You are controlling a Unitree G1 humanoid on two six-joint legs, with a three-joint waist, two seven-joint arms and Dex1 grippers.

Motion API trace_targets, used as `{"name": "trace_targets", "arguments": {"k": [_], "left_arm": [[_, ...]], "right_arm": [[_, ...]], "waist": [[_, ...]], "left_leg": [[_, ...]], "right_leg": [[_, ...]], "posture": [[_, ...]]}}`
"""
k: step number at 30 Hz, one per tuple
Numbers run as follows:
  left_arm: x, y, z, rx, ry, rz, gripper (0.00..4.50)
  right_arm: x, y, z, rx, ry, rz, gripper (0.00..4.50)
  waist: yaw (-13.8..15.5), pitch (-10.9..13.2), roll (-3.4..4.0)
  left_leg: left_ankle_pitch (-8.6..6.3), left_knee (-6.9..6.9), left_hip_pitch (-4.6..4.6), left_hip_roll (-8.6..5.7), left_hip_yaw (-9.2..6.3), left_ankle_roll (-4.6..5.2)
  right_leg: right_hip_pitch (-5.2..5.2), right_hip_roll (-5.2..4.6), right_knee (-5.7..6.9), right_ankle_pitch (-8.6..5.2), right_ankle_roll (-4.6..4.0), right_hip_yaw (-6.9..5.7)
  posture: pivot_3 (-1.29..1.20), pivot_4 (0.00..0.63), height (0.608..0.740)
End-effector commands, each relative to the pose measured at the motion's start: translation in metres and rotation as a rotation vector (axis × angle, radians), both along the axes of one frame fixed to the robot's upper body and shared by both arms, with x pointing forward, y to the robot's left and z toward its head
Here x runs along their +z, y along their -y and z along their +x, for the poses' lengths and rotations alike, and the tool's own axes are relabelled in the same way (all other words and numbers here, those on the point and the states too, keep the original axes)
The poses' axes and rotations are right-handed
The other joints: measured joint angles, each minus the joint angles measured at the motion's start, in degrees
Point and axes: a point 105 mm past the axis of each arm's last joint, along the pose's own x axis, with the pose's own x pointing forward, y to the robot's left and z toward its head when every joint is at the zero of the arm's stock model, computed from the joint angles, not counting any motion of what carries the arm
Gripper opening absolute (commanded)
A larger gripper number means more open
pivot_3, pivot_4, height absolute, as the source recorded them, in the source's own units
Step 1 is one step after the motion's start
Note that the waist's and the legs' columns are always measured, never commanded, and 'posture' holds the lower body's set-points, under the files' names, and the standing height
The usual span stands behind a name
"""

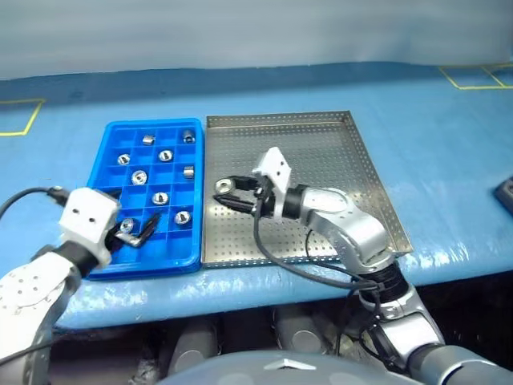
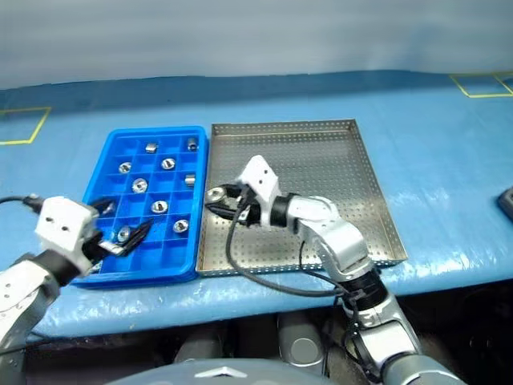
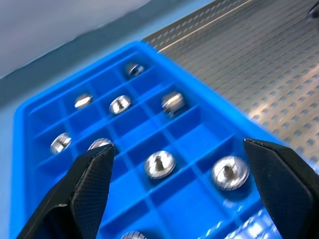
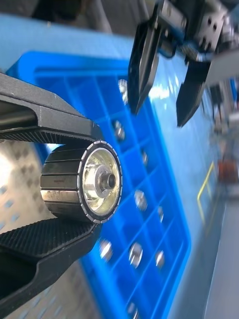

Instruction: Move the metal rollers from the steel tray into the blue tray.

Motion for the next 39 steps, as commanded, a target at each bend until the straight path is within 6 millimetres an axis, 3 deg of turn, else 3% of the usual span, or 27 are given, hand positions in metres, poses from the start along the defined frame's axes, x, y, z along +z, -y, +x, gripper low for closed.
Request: {"name": "trace_targets", "arguments": {"k": [1,6,10,28,29,35,39], "left_arm": [[0.012,-0.011,-0.024,0.092,0.039,0.045,4.50],[-0.001,-0.015,-0.046,0.156,0.005,0.008,4.50],[-0.009,-0.009,-0.051,0.168,0.002,-0.022,4.50],[-0.007,0.003,-0.039,0.119,0.015,-0.026,4.50],[-0.007,0.003,-0.038,0.116,0.015,-0.025,4.50],[-0.006,0.005,-0.034,0.102,0.016,-0.026,4.50],[-0.005,0.014,-0.026,0.064,0.030,-0.040,4.50]], "right_arm": [[0.003,-0.028,-0.019,0.169,0.027,0.005,1.74],[-0.009,-0.050,-0.028,0.270,0.005,-0.028,1.74],[-0.019,-0.061,-0.024,0.288,-0.004,-0.057,1.74],[-0.038,-0.061,0.007,0.180,-0.012,-0.125,1.74],[-0.038,-0.061,0.007,0.177,-0.012,-0.125,2.47],[-0.031,-0.060,0.009,0.154,0.013,-0.090,4.35],[-0.006,-0.053,0.020,0.059,0.044,0.012,4.47]], "waist": [[1.9,0.0,-0.03],[6.8,0.0,-0.14],[8.8,0.0,-0.10],[9.5,0.0,-0.14],[9.5,0.0,-0.15],[9.5,-0.1,-0.18],[9.4,-0.1,-0.18]], "left_leg": [[-0.02,0.00,-0.01,0.01,-0.03,-0.03],[-0.12,0.01,-0.06,-0.03,-0.49,-0.11],[-0.09,0.01,-0.04,-0.03,-0.86,-0.23],[0.07,-0.37,-0.04,0.03,-1.31,-0.75],[0.08,-0.41,-0.04,0.04,-1.32,-0.78],[0.18,-0.78,0.03,0.06,-1.33,-0.95],[0.23,-0.93,0.03,0.08,-1.35,-1.04]], "right_leg": [[-0.01,0.00,-0.02,-0.01,-0.04,-0.03],[0.06,-0.20,-0.08,-0.34,-0.55,-0.66],[0.14,-0.24,-0.10,-0.48,-0.70,-1.09],[0.18,0.08,0.08,-0.76,-1.19,-1.68],[0.16,0.07,0.08,-0.77,-1.20,-1.69],[0.08,0.05,0.06,-0.81,-1.28,-1.74],[0.06,0.00,0.06,-0.80,-1.28,-1.90]], "posture": [[0.20,0.150,0.740],[0.27,0.150,0.740],[0.31,0.150,0.740],[0.27,0.150,0.740],[0.27,0.150,0.740],[0.26,0.150,0.740],[0.22,0.150,0.740]]}}
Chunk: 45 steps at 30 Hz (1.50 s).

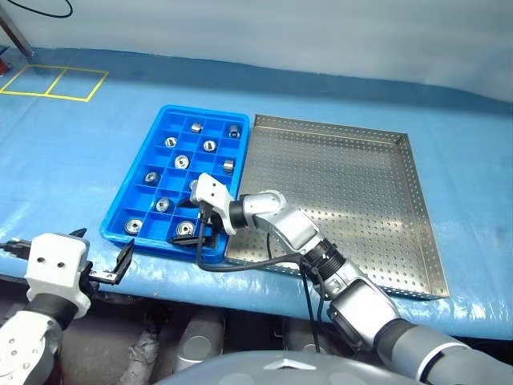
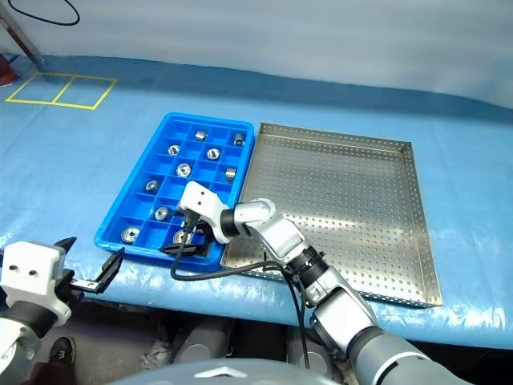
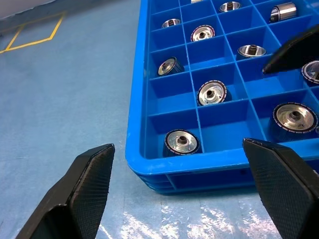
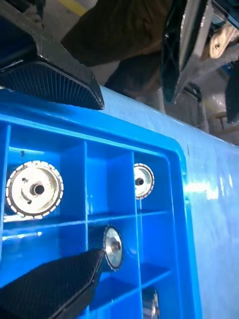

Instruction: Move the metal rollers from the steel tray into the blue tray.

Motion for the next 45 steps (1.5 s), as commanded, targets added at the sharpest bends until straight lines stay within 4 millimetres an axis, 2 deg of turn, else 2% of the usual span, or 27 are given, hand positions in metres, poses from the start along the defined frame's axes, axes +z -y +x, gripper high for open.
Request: {"name": "trace_targets", "arguments": {"k": [1,4,8,10,11,15,20,27,33,40,45], "left_arm": [[0.012,0.019,0.009,-0.080,0.059,0.002,4.50],[0.021,0.032,0.029,-0.145,0.128,-0.023,4.50],[0.031,0.050,0.062,-0.239,0.206,-0.071,4.50],[0.033,0.064,0.077,-0.317,0.221,-0.086,4.50],[0.033,0.068,0.082,-0.341,0.226,-0.090,4.50],[0.035,0.096,0.108,-0.494,0.234,-0.107,4.50],[0.032,0.119,0.131,-0.629,0.214,-0.113,4.50],[0.019,0.127,0.143,-0.656,0.207,-0.148,4.50],[0.018,0.115,0.145,-0.567,0.265,-0.125,4.50],[0.023,0.088,0.118,-0.524,0.261,-0.102,4.50],[0.024,0.074,0.109,-0.499,0.237,-0.066,4.50]], "right_arm": [[0.045,0.007,0.010,-0.086,0.069,0.175,4.47],[0.066,0.033,0.027,-0.236,0.113,0.262,4.47],[0.068,0.085,0.044,-0.417,0.148,0.225,4.47],[0.067,0.114,0.045,-0.468,0.153,0.193,4.47],[0.067,0.122,0.044,-0.483,0.154,0.184,4.47],[0.059,0.180,0.041,-0.609,0.211,0.066,4.47],[0.055,0.221,0.038,-0.768,0.237,0.033,4.47],[0.050,0.235,0.038,-0.861,0.223,0.112,4.47],[0.043,0.236,0.035,-0.783,0.192,0.118,4.47],[0.043,0.224,0.029,-0.654,0.165,0.111,4.47],[0.044,0.216,0.026,-0.594,0.153,0.111,4.47]], "waist": [[0.1,0.0,0.02],[0.1,0.0,0.03],[-0.5,-0.1,0.07],[-1.0,-0.1,0.11],[-1.5,-0.1,0.11],[-4.4,0.0,0.15],[-8.8,-0.1,0.16],[-13.8,-0.1,0.16],[-14.9,-0.1,0.17],[-14.8,-0.1,0.17],[-13.9,0.0,0.17]], "left_leg": [[0.01,0.00,0.00,0.00,-0.04,-0.02],[0.06,0.01,-0.04,-0.05,-0.20,-0.09],[0.22,0.04,-0.01,-0.10,-0.34,-0.34],[0.25,0.05,-0.02,-0.12,-0.36,-0.36],[0.26,0.05,-0.03,-0.14,-0.36,-0.36],[0.23,0.01,-0.10,-0.08,-0.24,-0.31],[0.08,-0.01,-0.08,0.01,0.13,-0.05],[-0.08,0.22,0.00,-0.01,0.62,0.34],[-0.04,0.33,0.03,-0.02,0.84,0.45],[-0.05,0.33,0.06,0.00,0.89,0.48],[-0.05,0.39,0.07,-0.02,0.90,0.49]], "right_leg": [[0.01,-0.03,0.00,0.00,0.00,-0.05],[0.06,-0.02,0.00,0.02,0.01,-0.25],[0.18,-0.04,0.00,0.09,-0.05,-0.37],[0.21,-0.07,0.00,0.23,-0.26,-0.41],[0.21,-0.09,-0.02,0.24,-0.26,-0.41],[0.11,-0.31,-0.04,0.26,-0.25,-0.31],[0.02,-0.26,-0.03,0.29,-0.18,0.01],[0.02,-0.18,-0.01,0.51,0.21,0.59],[0.03,-0.14,-0.01,0.49,0.65,0.83],[0.02,-0.13,0.01,0.49,0.70,0.93],[0.03,-0.11,0.01,0.49,0.73,0.93]], "posture": [[0.21,0.150,0.740],[0.16,0.150,0.740],[0.05,0.150,0.740],[0.00,0.150,0.740],[-0.02,0.150,0.740],[-0.16,0.150,0.740],[-0.25,0.150,0.740],[-0.28,0.150,0.740],[-0.25,0.150,0.740],[-0.21,0.150,0.740],[-0.18,0.150,0.740]]}}
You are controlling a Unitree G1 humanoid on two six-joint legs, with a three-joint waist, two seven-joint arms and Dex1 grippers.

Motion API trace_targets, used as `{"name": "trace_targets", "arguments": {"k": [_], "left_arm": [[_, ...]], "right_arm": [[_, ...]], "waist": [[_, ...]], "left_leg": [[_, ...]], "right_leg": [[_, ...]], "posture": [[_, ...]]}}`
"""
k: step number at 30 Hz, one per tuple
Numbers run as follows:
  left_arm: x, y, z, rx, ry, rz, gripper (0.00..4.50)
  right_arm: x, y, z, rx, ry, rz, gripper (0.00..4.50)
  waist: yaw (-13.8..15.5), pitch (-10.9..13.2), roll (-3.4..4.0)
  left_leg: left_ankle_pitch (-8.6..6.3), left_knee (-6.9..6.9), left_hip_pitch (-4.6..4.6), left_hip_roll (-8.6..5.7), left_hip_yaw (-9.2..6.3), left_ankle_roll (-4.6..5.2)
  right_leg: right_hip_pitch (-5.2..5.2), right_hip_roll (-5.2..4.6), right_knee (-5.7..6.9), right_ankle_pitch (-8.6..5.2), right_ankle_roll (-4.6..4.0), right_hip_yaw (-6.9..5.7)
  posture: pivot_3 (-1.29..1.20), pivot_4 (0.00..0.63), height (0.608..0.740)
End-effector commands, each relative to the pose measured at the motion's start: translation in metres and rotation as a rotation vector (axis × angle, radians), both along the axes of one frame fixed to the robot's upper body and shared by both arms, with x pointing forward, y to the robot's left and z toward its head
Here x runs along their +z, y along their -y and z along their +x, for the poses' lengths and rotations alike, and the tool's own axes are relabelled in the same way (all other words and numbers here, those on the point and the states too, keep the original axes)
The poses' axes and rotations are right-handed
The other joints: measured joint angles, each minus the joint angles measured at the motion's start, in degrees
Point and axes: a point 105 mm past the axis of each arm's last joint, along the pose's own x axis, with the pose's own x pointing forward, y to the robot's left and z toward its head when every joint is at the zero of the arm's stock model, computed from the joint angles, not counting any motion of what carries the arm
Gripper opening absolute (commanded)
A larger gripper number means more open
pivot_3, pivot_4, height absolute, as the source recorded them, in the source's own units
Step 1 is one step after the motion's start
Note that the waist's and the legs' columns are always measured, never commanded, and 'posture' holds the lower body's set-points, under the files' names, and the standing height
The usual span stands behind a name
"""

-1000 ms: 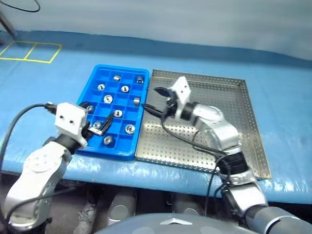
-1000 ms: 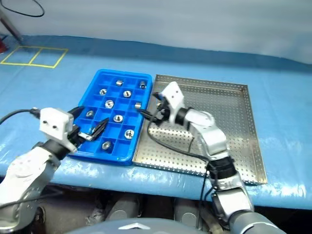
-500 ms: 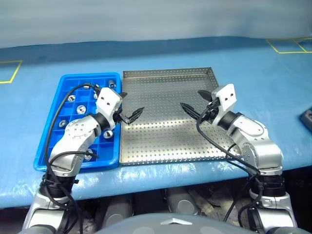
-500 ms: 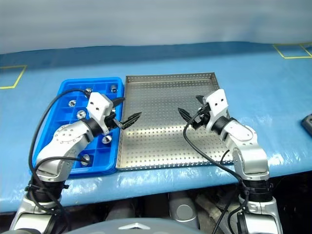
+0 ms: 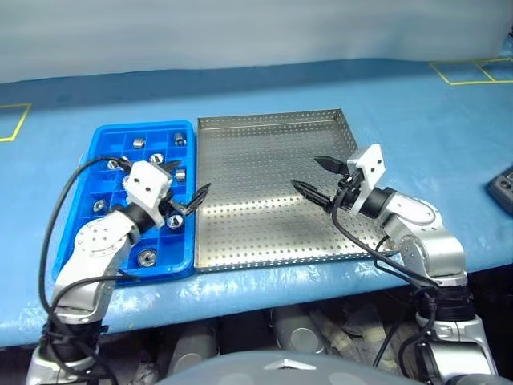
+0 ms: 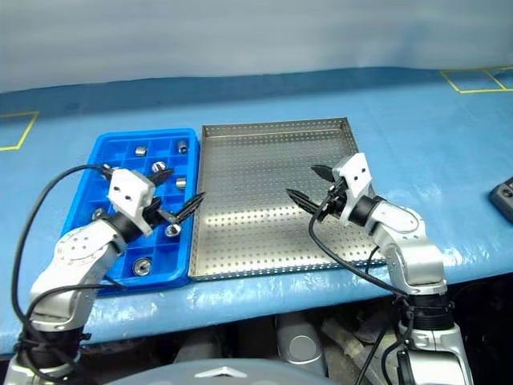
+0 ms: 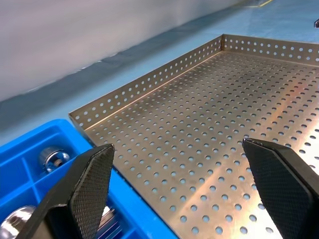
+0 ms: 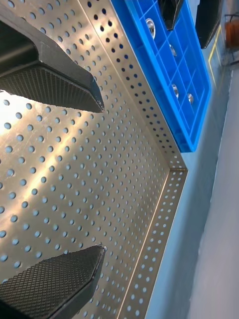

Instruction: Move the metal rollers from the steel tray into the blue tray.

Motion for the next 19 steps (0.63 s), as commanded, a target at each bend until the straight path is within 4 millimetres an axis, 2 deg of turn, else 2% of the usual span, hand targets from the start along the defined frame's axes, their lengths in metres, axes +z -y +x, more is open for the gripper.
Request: {"name": "trace_targets", "arguments": {"k": [1,19], "left_arm": [[0.0157,-0.0009,-0.0067,-0.015,0.045,0.015,4.50],[0.0166,0.0053,-0.0074,-0.042,0.030,0.004,4.50]], "right_arm": [[0.0128,-0.0063,-0.0018,0.054,0.042,0.009,4.47],[0.0178,-0.0126,0.0049,0.037,0.069,0.018,4.47]], "waist": [[0.5,0.0,0.00],[3.2,0.0,0.00]], "left_leg": [[0.00,0.02,0.00,0.00,0.00,0.00],[-0.06,0.21,-0.06,-0.01,-0.02,0.10]], "right_leg": [[0.01,0.03,0.00,0.00,0.01,0.00],[0.02,-0.05,0.00,0.13,-0.05,0.01]], "posture": [[-0.18,0.150,0.740],[-0.17,0.150,0.740]]}}
